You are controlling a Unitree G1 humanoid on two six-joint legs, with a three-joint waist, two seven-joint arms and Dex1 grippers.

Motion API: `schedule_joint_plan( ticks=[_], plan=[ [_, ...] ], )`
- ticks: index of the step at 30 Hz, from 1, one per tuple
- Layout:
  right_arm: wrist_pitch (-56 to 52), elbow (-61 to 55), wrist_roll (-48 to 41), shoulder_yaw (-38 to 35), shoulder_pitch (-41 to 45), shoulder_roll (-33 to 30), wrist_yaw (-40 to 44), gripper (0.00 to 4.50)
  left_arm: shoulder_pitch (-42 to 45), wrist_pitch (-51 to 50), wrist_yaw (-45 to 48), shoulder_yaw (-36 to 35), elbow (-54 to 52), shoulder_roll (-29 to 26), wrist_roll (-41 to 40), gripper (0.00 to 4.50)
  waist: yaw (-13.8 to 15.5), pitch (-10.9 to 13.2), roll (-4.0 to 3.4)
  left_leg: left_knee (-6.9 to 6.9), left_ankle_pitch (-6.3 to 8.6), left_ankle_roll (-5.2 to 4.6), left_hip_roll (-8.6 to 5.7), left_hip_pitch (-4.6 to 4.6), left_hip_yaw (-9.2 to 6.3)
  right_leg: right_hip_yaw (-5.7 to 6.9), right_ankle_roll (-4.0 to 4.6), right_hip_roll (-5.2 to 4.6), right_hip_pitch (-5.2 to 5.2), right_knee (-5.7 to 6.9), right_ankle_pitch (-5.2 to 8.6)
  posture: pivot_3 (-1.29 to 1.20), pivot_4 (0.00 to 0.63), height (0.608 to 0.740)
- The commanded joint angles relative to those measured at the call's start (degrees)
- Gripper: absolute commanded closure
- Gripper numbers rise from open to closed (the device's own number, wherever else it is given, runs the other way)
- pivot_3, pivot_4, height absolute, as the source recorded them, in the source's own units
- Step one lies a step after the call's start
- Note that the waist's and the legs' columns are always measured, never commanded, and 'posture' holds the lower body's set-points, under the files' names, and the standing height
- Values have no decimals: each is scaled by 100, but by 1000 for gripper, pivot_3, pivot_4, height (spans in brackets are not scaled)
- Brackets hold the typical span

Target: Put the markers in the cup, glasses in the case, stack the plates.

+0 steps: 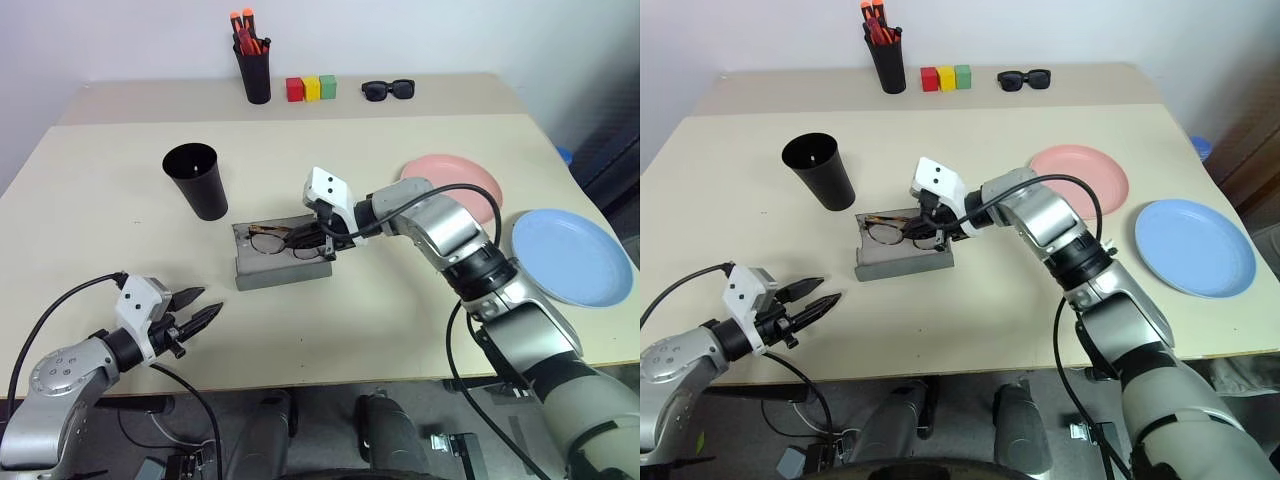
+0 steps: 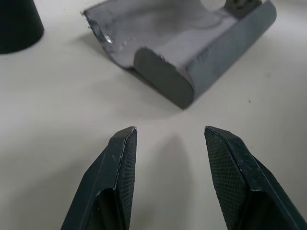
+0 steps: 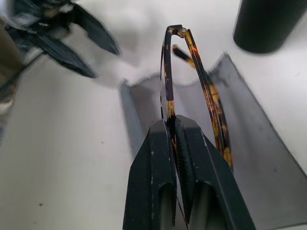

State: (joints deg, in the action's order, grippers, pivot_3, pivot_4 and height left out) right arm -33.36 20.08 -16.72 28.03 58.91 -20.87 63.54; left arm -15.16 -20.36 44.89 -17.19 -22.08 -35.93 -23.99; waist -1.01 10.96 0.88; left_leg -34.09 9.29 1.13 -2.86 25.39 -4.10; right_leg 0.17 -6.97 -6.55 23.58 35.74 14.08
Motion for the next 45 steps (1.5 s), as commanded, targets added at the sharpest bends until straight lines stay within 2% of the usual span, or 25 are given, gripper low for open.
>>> schedule_joint_plan(
  ticks=[1,8,9,10,12,14,15,20,23,25,26,29,31,35,40,45],
  plan=[
    [197,328,126,-50,222,121,503,4442,-134,108,-61,-148,-324,11,-58,2232,9,0,0,1,4,7,0,0,-2,0,1,0,2,3,0,0,150,740],
    [186,651,290,-139,224,372,951,4442,-139,153,-123,-83,-310,8,-44,2232,-11,1,-2,2,5,11,-5,-2,2,-1,0,2,15,32,1,0,150,740],
    [238,715,359,-158,224,419,884,3825,-99,151,-133,-72,-285,7,-50,2232,-12,1,-2,2,5,12,-10,-3,1,-1,0,4,21,33,1,0,150,740],
    [288,790,415,-204,236,475,797,3556,-49,137,-136,-66,-259,-3,-63,2232,-13,1,-2,2,5,13,-11,-3,1,-1,0,5,31,34,1,0,150,740],
    [317,836,451,-339,259,553,672,2668,29,102,-130,-64,-225,-26,-83,2232,-10,1,-2,4,4,15,-13,-2,2,-2,0,5,42,37,0,0,150,740],
    [308,803,455,-459,277,594,596,1516,111,67,-113,-63,-180,-52,-90,2232,-9,1,-2,4,3,17,-14,-1,2,-3,-2,5,43,37,-1,0,150,740],
    [315,763,468,-503,275,597,573,1096,154,46,-108,-65,-162,-63,-96,2232,-4,1,-2,4,3,17,-15,-1,3,-4,-5,5,43,37,-2,0,150,740],
    [429,225,523,-753,118,418,401,1096,774,-650,-403,-225,-131,-14,-588,2232,9,1,-2,5,1,19,-18,-1,1,-4,-17,5,44,40,-9,0,150,740],
    [547,-481,579,-892,-235,141,225,1037,1426,-1286,-941,-149,-178,-9,-699,3073,34,-1,1,4,-1,19,-19,-1,-5,-3,-21,6,43,42,-11,0,150,740],
    [651,-1025,660,-987,-597,-97,45,1037,1905,-1652,-1228,56,-376,80,-814,4098,46,-2,3,3,-6,11,-22,-1,-7,-2,-23,6,39,41,-11,0,150,740],
    [670,-1263,682,-1031,-766,-192,-33,1037,2116,-1842,-1362,164,-472,127,-868,4455,47,-2,3,2,-7,10,-25,-1,-9,-2,-24,6,27,40,-11,0,150,740],
    [702,-2089,728,-1258,-1430,-519,-357,1037,3238,-3001,-2150,816,-476,314,-698,4455,71,0,5,-4,-9,8,-28,-2,-12,-1,-26,5,4,40,-11,0,150,740],
    [621,-2613,708,-1445,-1878,-706,-582,1037,4074,-3790,-2710,1021,-120,599,-597,4455,73,1,8,-10,-13,11,-30,-2,-18,5,-27,9,-3,43,-11,0,150,740],
    [597,-3383,595,-1853,-2698,-930,-936,1037,5140,-4127,-3082,1471,744,880,-163,4455,-1,0,9,-12,-14,10,-30,-8,-22,4,-35,11,-10,46,-11,0,150,740],
    [573,-3933,659,-2128,-3380,-1240,-1254,1037,5864,-4430,-2951,1891,1822,1003,74,4455,11,1,9,-8,-15,10,-28,-10,-13,5,-36,15,-10,47,-10,0,150,740],
    [452,-4274,591,-2451,-3712,-1406,-1547,1037,6026,-4631,-2756,1903,2354,1078,90,4455,34,1,10,-10,-15,9,-28,-7,-15,4,-37,13,-11,44,-9,0,150,740]
  ],
)
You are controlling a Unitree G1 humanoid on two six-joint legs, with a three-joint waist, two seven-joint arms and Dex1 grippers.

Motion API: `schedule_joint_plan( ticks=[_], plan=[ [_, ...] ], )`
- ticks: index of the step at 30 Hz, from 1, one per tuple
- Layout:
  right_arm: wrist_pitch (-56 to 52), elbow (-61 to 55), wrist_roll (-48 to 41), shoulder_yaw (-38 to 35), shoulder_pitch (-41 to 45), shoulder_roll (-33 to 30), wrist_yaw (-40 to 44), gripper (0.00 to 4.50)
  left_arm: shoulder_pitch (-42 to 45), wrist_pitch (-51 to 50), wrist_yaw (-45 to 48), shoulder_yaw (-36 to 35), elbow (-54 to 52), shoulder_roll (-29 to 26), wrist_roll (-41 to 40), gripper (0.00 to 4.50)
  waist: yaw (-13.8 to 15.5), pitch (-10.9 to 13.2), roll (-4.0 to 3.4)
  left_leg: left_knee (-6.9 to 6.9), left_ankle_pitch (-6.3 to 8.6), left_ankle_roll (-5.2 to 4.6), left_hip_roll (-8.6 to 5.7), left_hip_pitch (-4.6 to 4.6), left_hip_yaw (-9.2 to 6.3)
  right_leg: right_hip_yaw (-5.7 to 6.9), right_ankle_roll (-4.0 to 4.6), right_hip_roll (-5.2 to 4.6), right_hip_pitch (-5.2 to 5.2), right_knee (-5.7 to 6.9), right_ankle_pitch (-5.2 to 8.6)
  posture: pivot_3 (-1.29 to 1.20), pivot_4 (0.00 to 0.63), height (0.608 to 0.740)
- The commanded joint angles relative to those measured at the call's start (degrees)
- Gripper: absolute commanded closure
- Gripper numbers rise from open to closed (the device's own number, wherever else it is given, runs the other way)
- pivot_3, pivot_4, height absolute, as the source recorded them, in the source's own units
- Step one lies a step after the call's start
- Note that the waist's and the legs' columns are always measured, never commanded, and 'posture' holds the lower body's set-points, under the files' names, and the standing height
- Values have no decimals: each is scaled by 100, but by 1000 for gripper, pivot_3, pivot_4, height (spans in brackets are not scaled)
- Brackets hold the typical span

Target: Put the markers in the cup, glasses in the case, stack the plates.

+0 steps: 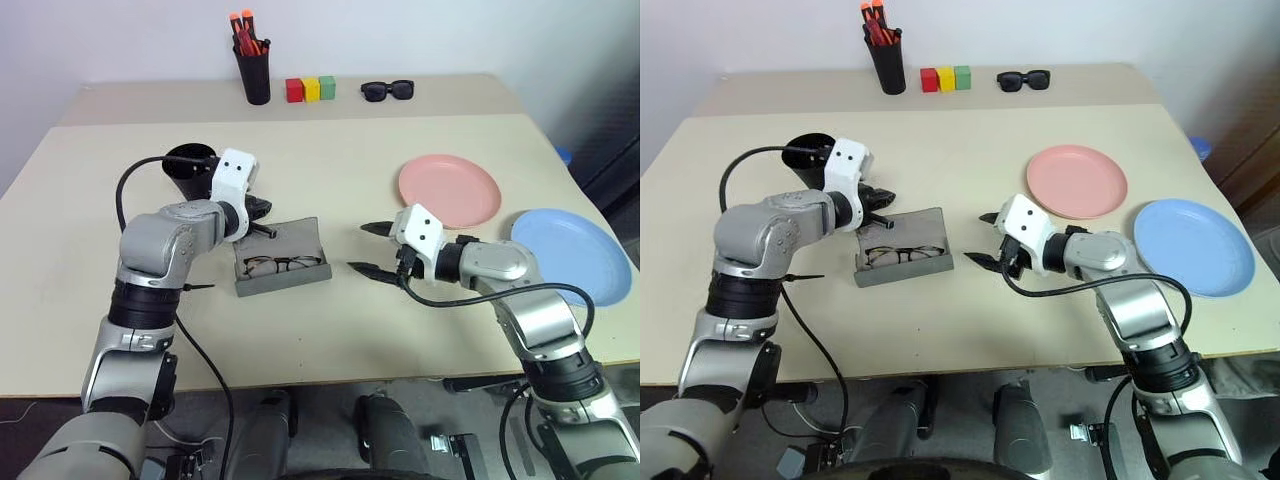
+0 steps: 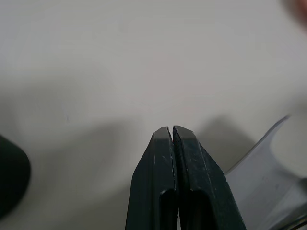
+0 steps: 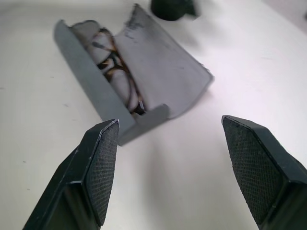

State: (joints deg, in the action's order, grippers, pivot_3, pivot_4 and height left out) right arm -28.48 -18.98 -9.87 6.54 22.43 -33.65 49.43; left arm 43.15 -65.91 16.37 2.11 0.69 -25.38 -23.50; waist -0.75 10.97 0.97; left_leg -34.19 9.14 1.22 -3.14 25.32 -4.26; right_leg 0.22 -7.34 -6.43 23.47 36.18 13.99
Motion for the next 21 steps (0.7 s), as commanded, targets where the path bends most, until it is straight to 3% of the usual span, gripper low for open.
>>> schedule_joint_plan(
  ticks=[1,6,21],
  plan=[
    [-45,-407,-103,-332,-114,-160,-161,1037,202,-126,140,-42,120,36,20,4455,10,0,1,0,0,0,0,0,-6,0,0,-1,0,0,0,0,150,740],
    [-33,-449,-133,-371,-201,-219,-231,1037,43,-286,457,-120,-79,-53,-134,4455,11,0,1,-1,0,0,-1,0,-13,0,0,-3,-3,-3,0,0,150,740],
    [76,1555,720,-207,748,-140,-1086,1037,-2104,-43,1737,-91,-3264,-1474,-800,4455,31,1,-1,1,0,1,6,2,-11,-3,23,-13,-2,-8,12,0,150,740]
  ],
)
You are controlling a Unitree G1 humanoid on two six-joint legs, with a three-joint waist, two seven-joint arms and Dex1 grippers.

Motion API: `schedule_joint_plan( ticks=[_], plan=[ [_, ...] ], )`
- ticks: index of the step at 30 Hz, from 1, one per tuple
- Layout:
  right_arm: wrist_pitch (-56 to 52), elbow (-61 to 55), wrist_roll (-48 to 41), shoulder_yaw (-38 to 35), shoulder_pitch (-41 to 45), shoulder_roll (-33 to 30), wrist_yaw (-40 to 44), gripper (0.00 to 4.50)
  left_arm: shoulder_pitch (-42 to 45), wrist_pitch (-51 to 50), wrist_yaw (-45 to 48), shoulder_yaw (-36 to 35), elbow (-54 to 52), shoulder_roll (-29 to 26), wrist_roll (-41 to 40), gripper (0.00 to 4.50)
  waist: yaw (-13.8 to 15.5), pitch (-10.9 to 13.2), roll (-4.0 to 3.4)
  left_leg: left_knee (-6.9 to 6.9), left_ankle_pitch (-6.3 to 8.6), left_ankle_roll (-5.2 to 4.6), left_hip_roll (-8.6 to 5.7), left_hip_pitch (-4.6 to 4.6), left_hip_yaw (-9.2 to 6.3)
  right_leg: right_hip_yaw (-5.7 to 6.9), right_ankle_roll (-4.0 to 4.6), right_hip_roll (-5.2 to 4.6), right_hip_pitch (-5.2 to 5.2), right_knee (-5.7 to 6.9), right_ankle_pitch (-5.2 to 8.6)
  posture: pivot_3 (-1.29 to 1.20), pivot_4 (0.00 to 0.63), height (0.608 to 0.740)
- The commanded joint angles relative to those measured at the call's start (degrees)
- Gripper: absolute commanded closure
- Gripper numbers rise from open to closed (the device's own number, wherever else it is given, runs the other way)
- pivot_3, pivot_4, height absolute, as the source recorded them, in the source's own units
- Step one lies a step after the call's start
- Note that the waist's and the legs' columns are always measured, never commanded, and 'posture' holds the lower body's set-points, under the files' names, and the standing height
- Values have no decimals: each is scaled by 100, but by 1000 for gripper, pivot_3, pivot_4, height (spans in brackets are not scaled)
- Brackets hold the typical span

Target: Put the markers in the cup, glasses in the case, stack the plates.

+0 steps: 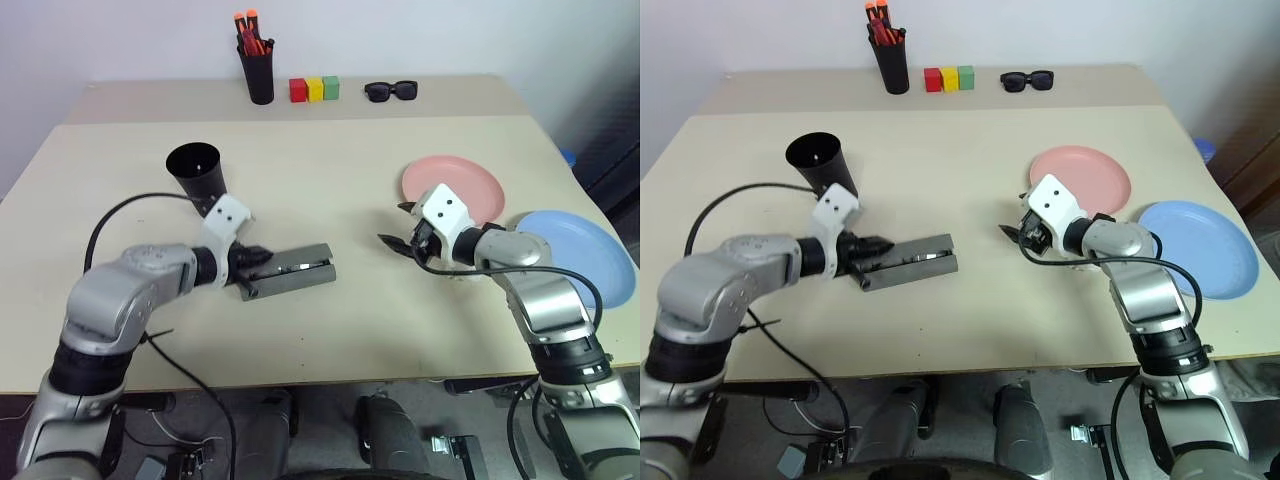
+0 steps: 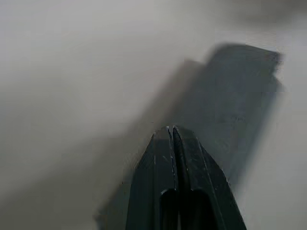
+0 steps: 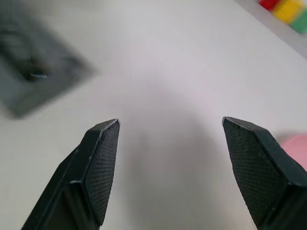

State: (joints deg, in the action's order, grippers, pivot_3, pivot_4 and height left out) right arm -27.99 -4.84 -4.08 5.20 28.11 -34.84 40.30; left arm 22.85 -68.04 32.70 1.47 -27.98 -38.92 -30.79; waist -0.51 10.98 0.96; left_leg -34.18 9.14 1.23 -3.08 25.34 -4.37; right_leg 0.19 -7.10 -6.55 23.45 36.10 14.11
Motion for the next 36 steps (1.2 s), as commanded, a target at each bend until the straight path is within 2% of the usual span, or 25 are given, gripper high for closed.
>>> schedule_joint_plan(
  ticks=[1,6,11,12,14,18,22,26,29,32,36],
  plan=[
    [28,272,217,-74,241,-22,-266,1037,-188,250,129,-25,-499,-161,-59,4455,3,0,0,0,0,0,0,0,-1,1,0,0,-1,0,0,0,150,740],
    [381,1180,901,214,540,-228,-581,1037,-866,2189,187,-431,-558,223,320,4455,-4,0,0,1,0,-1,-1,0,9,-2,3,-3,2,-4,1,0,150,740],
    [915,2059,1358,470,808,-180,-820,1037,-946,2873,320,-317,-596,610,239,4455,-14,-1,-1,0,0,-1,-4,-1,16,-2,4,-4,-2,-8,1,0,150,740],
    [978,2213,1438,497,871,-165,-906,1562,-950,2932,348,-264,-617,643,222,4500,-17,-1,-2,0,-1,-2,-4,0,18,-3,4,-3,-2,-8,1,0,150,740],
    [1064,2374,1554,551,948,-171,-968,2330,-956,2969,399,-177,-675,704,155,4500,-20,-1,-2,0,-1,-2,-5,0,25,-2,2,-3,-1,-5,0,0,150,740],
    [1114,2272,1604,511,949,-139,-963,4372,-1017,3017,438,-3,-765,827,90,4500,-16,-1,-2,-1,-1,-3,-5,-1,36,-2,-2,-1,-2,-4,-2,0,150,740],
    [1189,1836,1604,417,835,-186,-940,4445,-1047,3096,475,196,-747,915,163,4500,-19,0,-2,-2,-1,-3,-5,-2,36,-2,-15,1,-2,-2,-9,0,150,740],
    [1054,809,1354,0,598,-355,-814,4445,-872,3297,405,353,-445,1219,241,4500,-8,1,-5,-2,-1,-3,-4,-1,35,-2,-17,1,-2,-2,-10,0,150,740],
    [725,127,1259,-449,242,-719,-674,4445,-613,3393,448,491,-197,1532,181,4500,63,2,-6,-7,-1,-4,-6,0,31,-1,-18,0,-8,-3,-9,0,150,740],
    [432,-632,1067,-1165,-499,-1234,-401,4445,-386,3584,723,774,95,1763,188,4500,156,1,-6,-14,3,-11,-7,1,33,-1,-16,-2,-12,-7,-7,0,150,740],
    [78,-1602,967,-2488,-2211,-1746,53,4445,-107,4029,1128,1248,744,1923,502,4500,275,-1,-9,-22,12,-25,-8,2,44,0,-6,-9,-20,-14,5,0,150,740]
  ],
)
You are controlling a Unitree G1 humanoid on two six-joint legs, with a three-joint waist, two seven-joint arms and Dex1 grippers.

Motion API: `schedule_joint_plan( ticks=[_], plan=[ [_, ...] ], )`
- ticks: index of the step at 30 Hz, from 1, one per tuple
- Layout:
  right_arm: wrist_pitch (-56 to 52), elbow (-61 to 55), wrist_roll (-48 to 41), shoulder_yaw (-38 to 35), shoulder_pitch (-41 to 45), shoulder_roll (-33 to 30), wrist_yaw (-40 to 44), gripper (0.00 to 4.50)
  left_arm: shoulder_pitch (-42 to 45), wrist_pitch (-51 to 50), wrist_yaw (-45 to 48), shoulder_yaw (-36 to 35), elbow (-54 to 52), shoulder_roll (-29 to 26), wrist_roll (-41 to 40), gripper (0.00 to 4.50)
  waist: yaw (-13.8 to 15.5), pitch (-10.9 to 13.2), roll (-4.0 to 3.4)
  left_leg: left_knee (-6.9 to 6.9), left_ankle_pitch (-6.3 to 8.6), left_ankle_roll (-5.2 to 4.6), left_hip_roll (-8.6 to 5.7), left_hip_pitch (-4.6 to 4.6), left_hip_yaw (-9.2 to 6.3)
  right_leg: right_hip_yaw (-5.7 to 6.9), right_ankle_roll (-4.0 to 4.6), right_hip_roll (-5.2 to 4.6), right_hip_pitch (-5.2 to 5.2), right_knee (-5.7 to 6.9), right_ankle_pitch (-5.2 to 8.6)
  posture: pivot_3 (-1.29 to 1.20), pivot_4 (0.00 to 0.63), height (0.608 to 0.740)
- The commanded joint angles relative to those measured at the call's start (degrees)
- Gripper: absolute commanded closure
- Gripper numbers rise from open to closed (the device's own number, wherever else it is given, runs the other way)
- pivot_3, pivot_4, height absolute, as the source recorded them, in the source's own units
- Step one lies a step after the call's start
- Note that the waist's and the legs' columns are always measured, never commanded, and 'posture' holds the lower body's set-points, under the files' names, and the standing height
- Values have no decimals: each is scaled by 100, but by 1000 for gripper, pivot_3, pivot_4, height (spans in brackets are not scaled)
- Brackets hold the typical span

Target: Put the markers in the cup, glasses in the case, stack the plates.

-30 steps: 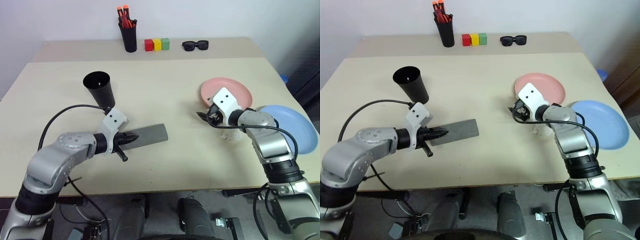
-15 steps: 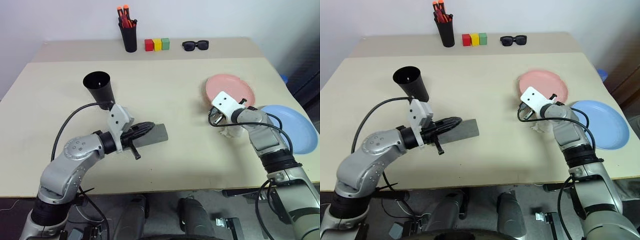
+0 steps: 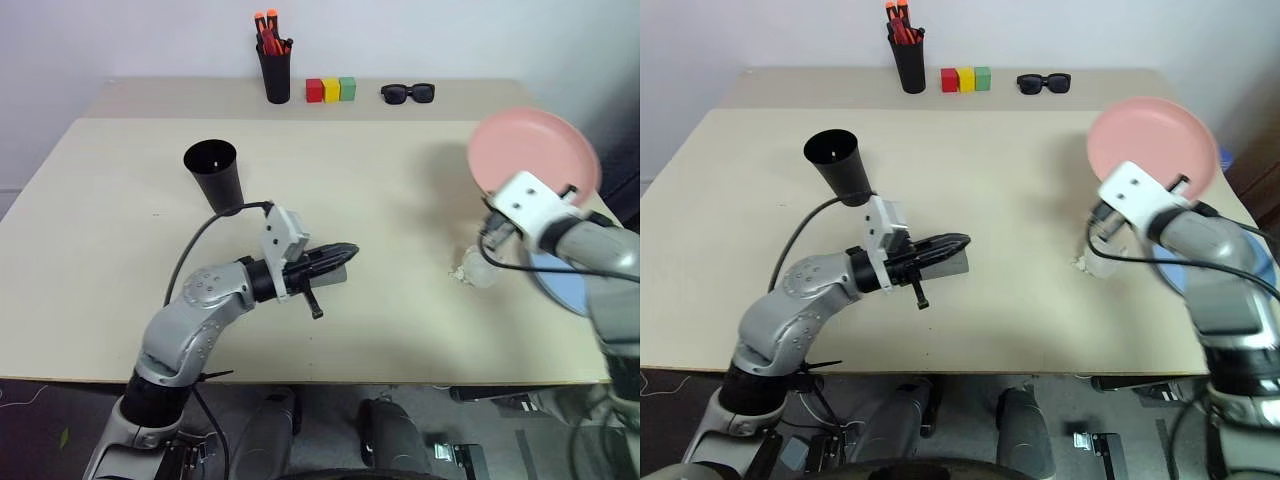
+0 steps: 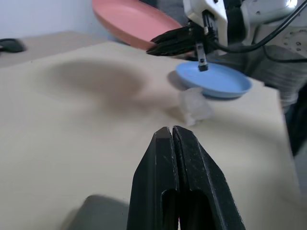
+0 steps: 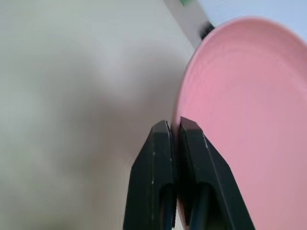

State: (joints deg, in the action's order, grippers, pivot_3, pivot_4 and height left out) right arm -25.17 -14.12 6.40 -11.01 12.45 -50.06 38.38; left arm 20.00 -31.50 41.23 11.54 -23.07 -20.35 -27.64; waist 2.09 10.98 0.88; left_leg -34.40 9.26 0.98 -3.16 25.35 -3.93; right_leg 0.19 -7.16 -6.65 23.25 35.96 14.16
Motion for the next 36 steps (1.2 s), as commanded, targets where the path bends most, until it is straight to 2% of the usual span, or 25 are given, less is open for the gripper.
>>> schedule_joint_plan(
  ticks=[1,3,6,9,14,21,26,29,34,36],
  plan=[
    [-287,-832,-83,-1116,-963,-244,280,4445,223,495,379,317,386,77,248,4500,7,-1,-2,-1,0,-1,0,0,3,-1,0,-1,0,0,0,0,150,740],
    [-496,-1078,-91,-1572,-1537,-188,334,4445,282,716,589,444,621,98,355,4500,-27,-9,-16,-6,1,-2,4,-2,15,-5,1,-2,1,-1,1,0,150,740],
    [-567,-1211,-51,-1826,-2171,-172,422,4445,315,925,768,510,851,141,429,4500,-80,-17,-32,-17,4,-6,10,-6,25,-12,3,-1,-1,0,2,0,150,740],
    [-553,-1186,-92,-1817,-2351,-127,388,3528,302,1071,844,531,968,166,496,4500,-153,-18,-32,-33,8,-10,19,-3,21,-11,5,-1,-7,0,3,0,150,740],
    [-277,-1013,-115,-1425,-2037,-164,305,1115,118,1052,794,411,766,94,461,4500,-150,-20,-36,-43,12,-17,21,-1,27,-15,4,-6,-9,0,3,0,150,740],
    [-438,-890,-929,-624,-1194,396,464,1115,-221,998,504,305,403,-38,531,4500,-132,-18,-33,-49,16,-23,20,2,18,-15,2,-9,-12,-4,5,0,150,740],
    [-379,-315,-790,-97,-888,574,227,1115,-283,947,374,309,280,-49,553,4500,-126,-18,-33,-58,20,-29,12,6,2,-14,0,-15,-17,-10,6,0,150,740],
    [-368,-135,-820,13,-878,664,114,1897,-293,873,296,327,180,-28,545,4500,-131,-18,-34,-56,21,-30,11,6,1,-14,0,-15,-17,-10,6,0,150,740],
    [-300,-264,-865,-88,-1001,635,-19,4256,-305,760,350,363,81,-40,463,4500,-131,-18,-35,-56,21,-31,11,6,2,-14,-1,-14,-16,-10,6,0,150,740],
    [-328,-434,-901,-272,-1044,604,-98,4415,-295,740,407,392,90,-40,454,4500,-131,-18,-35,-56,22,-31,11,6,2,-14,-1,-15,-16,-10,6,0,150,740]
  ],
)
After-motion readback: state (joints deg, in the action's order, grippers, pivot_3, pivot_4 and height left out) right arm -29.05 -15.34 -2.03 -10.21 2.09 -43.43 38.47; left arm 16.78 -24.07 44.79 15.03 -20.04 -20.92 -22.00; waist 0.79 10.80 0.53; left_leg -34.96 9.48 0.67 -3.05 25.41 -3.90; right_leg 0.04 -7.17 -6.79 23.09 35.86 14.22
